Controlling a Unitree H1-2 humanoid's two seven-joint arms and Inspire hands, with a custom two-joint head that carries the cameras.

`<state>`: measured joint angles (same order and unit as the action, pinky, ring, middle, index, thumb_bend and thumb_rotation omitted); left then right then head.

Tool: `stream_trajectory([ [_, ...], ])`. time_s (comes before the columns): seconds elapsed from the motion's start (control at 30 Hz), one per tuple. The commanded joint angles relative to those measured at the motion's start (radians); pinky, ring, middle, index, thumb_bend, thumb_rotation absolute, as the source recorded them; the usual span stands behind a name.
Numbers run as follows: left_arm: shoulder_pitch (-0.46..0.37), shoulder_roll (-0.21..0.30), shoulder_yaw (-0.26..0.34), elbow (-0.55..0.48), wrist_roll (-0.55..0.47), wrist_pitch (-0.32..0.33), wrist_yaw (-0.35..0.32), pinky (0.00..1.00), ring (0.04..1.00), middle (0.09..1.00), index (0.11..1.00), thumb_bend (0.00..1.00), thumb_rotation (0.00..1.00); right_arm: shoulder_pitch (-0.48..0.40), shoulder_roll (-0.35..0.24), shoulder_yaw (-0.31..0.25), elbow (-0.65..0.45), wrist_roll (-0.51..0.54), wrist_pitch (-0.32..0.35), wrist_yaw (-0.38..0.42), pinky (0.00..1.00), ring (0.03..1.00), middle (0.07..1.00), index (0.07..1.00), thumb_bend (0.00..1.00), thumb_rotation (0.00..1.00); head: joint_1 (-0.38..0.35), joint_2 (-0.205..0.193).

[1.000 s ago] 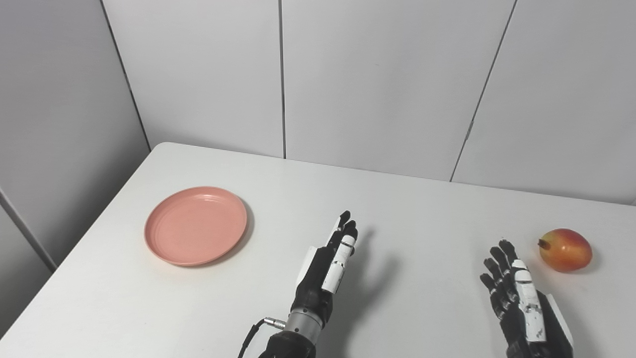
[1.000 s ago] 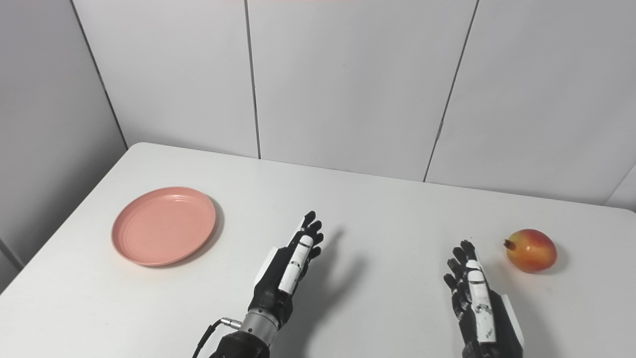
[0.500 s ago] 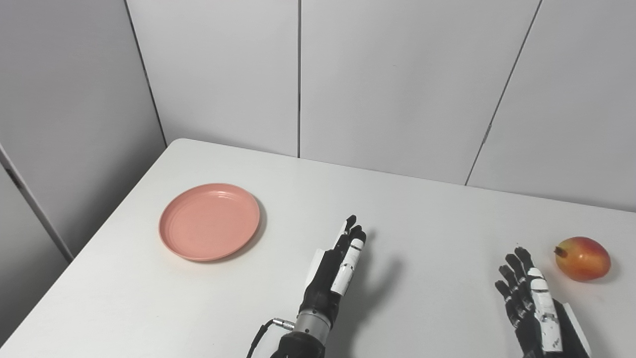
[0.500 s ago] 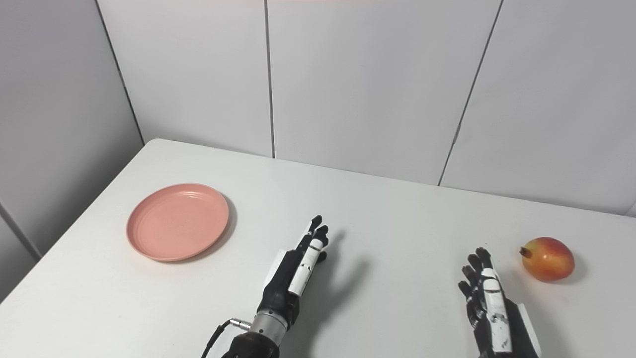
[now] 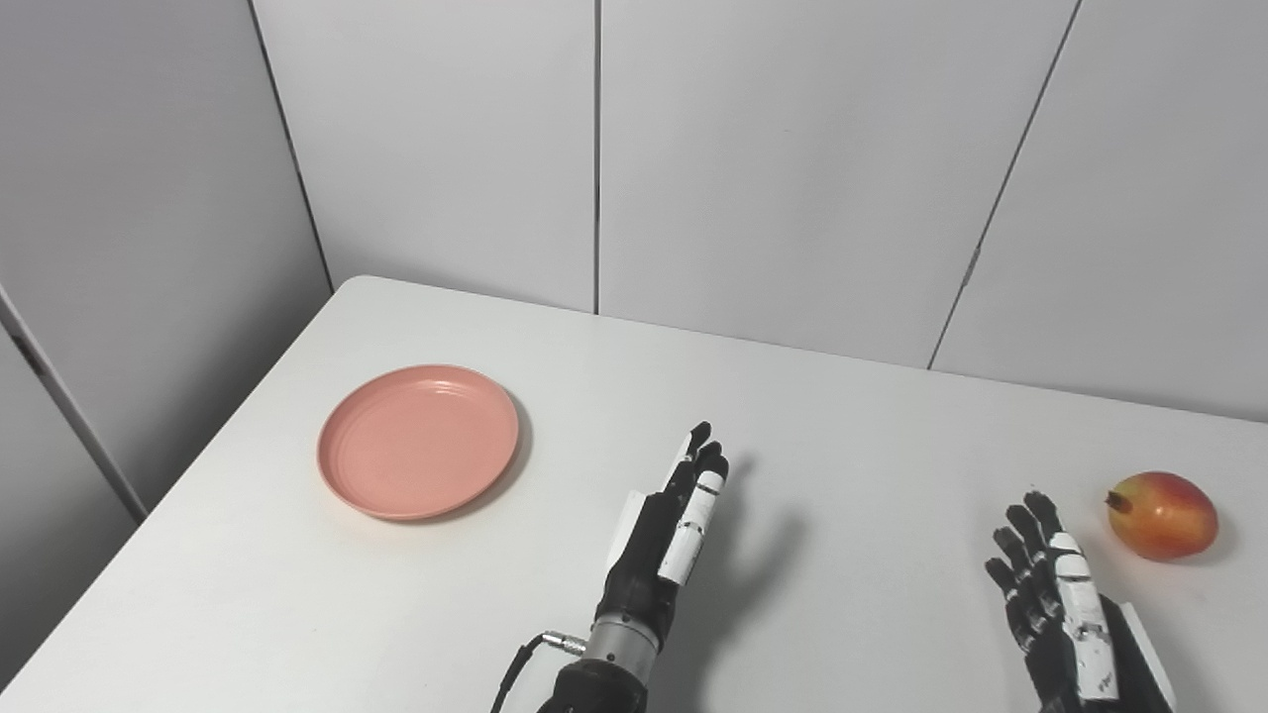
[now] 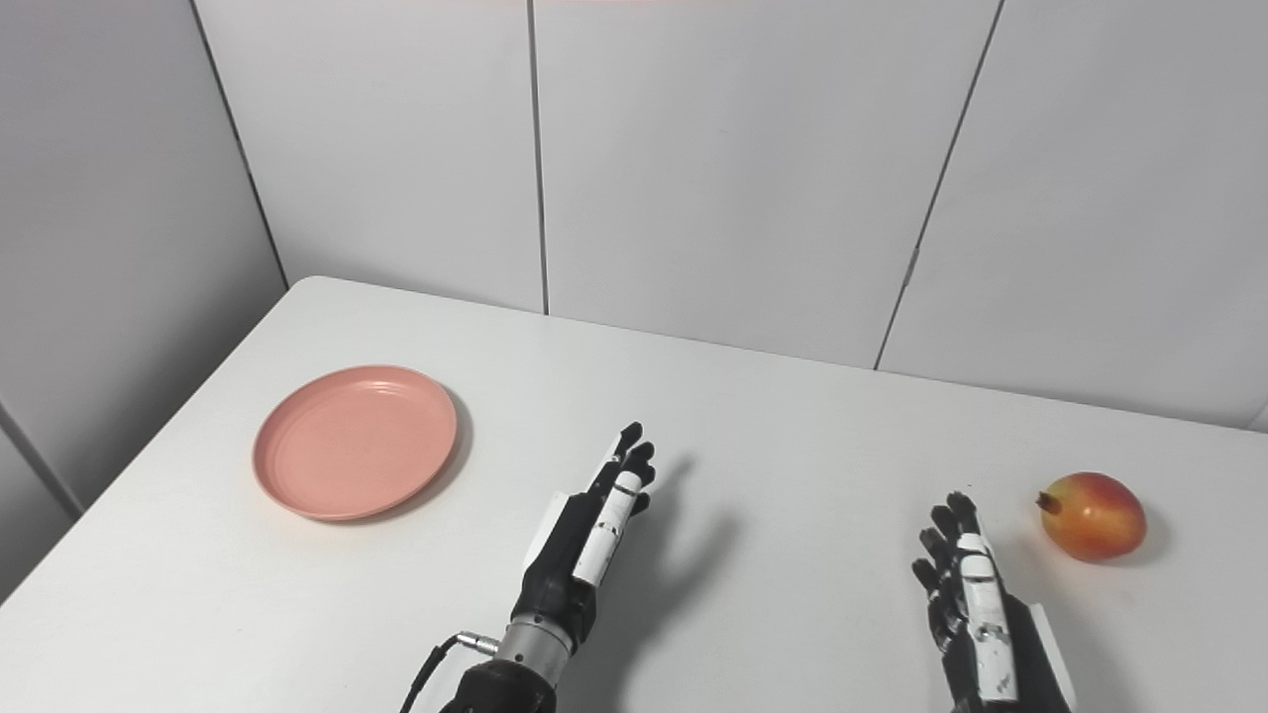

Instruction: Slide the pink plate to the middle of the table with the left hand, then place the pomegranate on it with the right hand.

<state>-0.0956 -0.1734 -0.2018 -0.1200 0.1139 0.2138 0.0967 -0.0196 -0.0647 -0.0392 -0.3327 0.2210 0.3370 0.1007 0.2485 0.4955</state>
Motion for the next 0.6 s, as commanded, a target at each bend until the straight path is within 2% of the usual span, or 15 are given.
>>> stream_trajectory([
  [0.0, -0.050, -0.034, -0.008, -0.047, 0.022, -0.044, 0.011, 0.93, 0.952, 0.968, 0.963, 0.44, 1.00, -0.024, 0.003, -0.004, -0.031, 0.010, -0.033, 0.002, 1.00, 1.000, 1.000, 1.000, 0.22, 1.00, -0.002, -0.001],
  [0.33, -0.066, -0.017, 0.024, -0.115, 0.023, -0.052, 0.005, 0.94, 0.951, 0.969, 0.962, 0.44, 1.00, -0.030, 0.010, -0.004, -0.026, 0.025, -0.028, 0.003, 1.00, 1.000, 1.000, 1.000, 0.22, 1.00, 0.000, -0.006],
  [0.57, -0.104, -0.004, 0.082, -0.176, 0.006, -0.040, 0.002, 0.96, 0.956, 0.980, 0.972, 0.44, 1.00, -0.036, 0.005, -0.006, -0.020, 0.037, -0.019, 0.006, 1.00, 1.000, 1.000, 1.000, 0.22, 1.00, 0.011, -0.013],
])
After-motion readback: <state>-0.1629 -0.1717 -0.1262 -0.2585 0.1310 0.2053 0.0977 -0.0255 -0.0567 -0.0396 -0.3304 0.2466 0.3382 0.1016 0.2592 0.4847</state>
